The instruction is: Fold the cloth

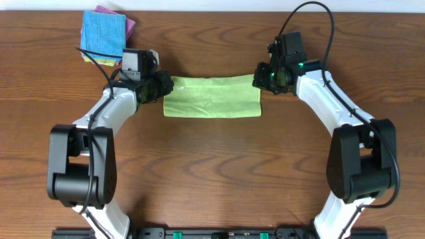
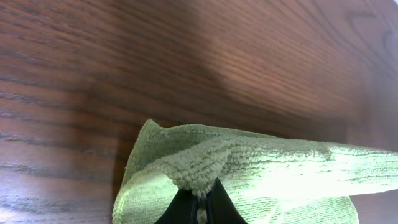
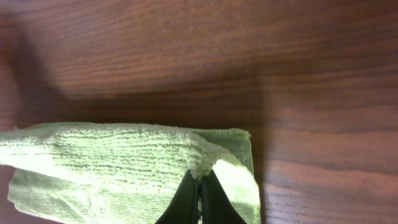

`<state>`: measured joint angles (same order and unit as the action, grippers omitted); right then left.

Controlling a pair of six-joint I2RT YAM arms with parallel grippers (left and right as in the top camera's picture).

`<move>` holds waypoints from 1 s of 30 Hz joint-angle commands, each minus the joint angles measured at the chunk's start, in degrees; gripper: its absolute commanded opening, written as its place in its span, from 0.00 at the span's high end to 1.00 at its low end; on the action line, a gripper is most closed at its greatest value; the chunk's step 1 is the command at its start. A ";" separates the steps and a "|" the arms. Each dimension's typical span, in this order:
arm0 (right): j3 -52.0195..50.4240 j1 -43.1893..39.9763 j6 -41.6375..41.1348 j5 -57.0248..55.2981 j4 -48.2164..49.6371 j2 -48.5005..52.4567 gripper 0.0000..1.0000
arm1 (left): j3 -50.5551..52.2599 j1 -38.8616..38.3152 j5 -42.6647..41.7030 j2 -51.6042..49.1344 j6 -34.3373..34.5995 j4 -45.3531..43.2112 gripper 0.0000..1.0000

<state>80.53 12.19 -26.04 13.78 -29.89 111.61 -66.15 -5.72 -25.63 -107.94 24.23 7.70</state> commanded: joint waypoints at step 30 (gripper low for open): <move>1.22 0.09 2.34 -1.53 -16.15 1.01 0.20 | -7.34 0.57 5.70 -0.66 -4.98 25.81 0.04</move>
<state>80.73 12.19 -25.41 13.21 -45.60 112.03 -72.84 -5.34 -21.58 -108.29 19.90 32.84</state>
